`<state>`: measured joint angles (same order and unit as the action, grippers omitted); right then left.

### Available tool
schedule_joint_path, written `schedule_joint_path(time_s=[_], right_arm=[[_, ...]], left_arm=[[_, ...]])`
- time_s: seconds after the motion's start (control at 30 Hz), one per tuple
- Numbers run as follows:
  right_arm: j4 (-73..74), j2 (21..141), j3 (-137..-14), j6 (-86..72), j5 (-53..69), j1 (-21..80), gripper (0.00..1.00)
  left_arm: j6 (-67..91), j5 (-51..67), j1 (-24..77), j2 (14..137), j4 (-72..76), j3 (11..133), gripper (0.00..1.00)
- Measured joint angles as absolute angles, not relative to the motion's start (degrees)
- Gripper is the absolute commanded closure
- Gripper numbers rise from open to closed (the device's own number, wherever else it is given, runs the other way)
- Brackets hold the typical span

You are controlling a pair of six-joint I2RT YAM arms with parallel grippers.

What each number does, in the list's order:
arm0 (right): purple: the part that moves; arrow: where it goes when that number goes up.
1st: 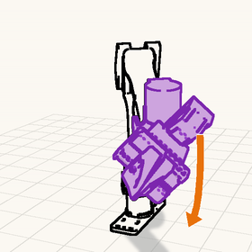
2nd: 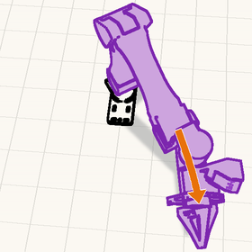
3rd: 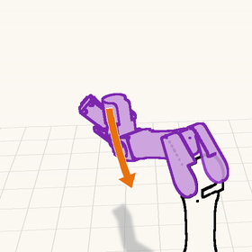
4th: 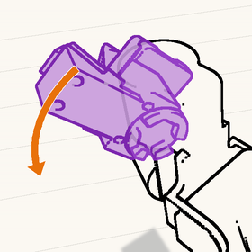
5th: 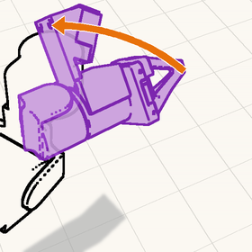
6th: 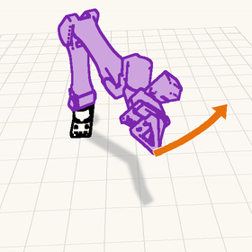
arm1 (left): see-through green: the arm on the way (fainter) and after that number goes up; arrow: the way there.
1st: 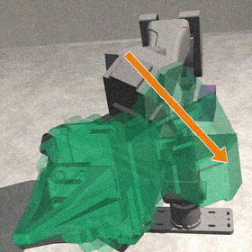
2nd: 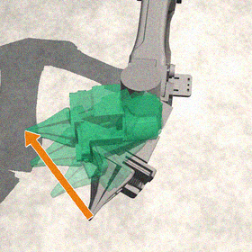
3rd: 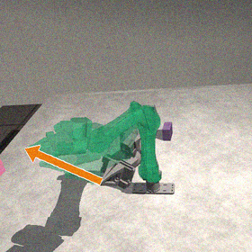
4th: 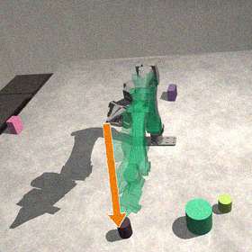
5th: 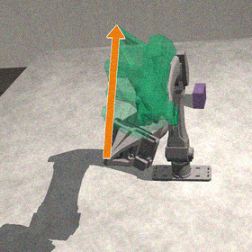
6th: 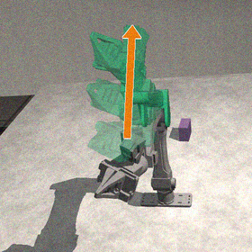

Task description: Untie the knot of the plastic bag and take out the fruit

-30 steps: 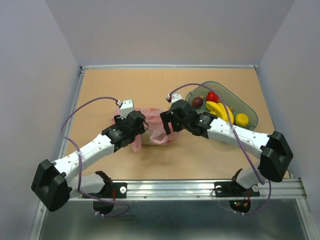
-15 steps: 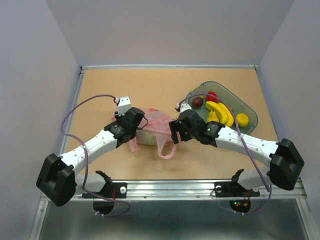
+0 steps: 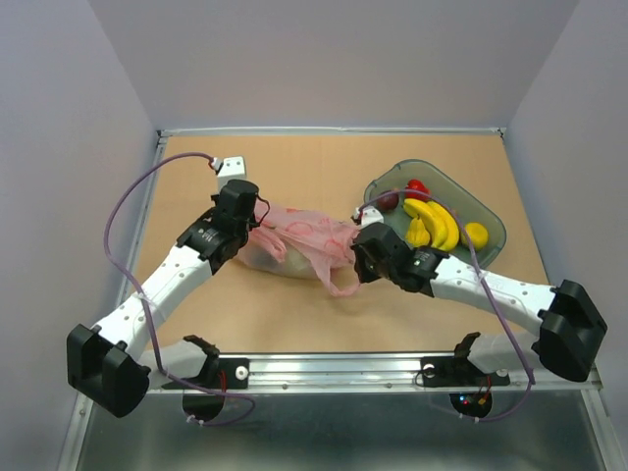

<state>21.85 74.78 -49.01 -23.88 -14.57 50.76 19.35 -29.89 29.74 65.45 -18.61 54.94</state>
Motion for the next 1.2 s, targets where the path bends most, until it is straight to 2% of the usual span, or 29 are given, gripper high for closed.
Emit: schedule_joint_path(time_s=[0.2,0.5,0.73,0.87,0.93,1.0,1.03,1.07,1.13,1.2], right_arm=[[24.67,70.19,-54.24,-20.25,-17.19,50.76,0.99],[25.04,69.78,-72.77,-8.03,-28.34,50.59,0.99],[21.63,82.04,-76.01,-1.1,-28.99,45.1,0.99],[21.43,91.74,-80.09,0.8,-27.79,42.11,0.98],[21.54,94.3,-82.96,1.78,-27.0,41.56,0.93],[21.43,95.55,-86.08,2.57,-26.06,41.54,0.81],[21.37,95.64,-87.42,3.05,-25.54,41.58,0.73],[21.08,95.57,-88.9,3.29,-24.93,41.58,0.58],[19.59,94.41,-90.26,3.11,-22.98,41.6,0.35],[19.49,92.66,-90.15,1.8,-20.78,41.63,0.26]], left_arm=[[15.44,-24.77,28.47,62.19,-22.7,59.88,1.0],[15.05,-18.79,27.86,55.09,-27.31,59.81,1.0],[15.49,-8.71,27.64,55.86,-29.12,56.05,1.0],[17.32,-8.62,27.29,55.31,-30.17,55.88,1.0],[18.35,-9.56,26.39,54.63,-30.55,56.31,1.0],[19.66,-10.48,25.36,54.19,-30.89,57.49,1.0],[20.21,-10.52,25.04,54.04,-30.79,57.95,1.0],[21.1,-10.22,24.71,53.8,-30.44,58.26,1.0],[22.76,-8.86,24.64,53.39,-29.45,58.28,1.0],[24.69,-6.37,24.64,53.17,-27.9,57.65,1.0]])
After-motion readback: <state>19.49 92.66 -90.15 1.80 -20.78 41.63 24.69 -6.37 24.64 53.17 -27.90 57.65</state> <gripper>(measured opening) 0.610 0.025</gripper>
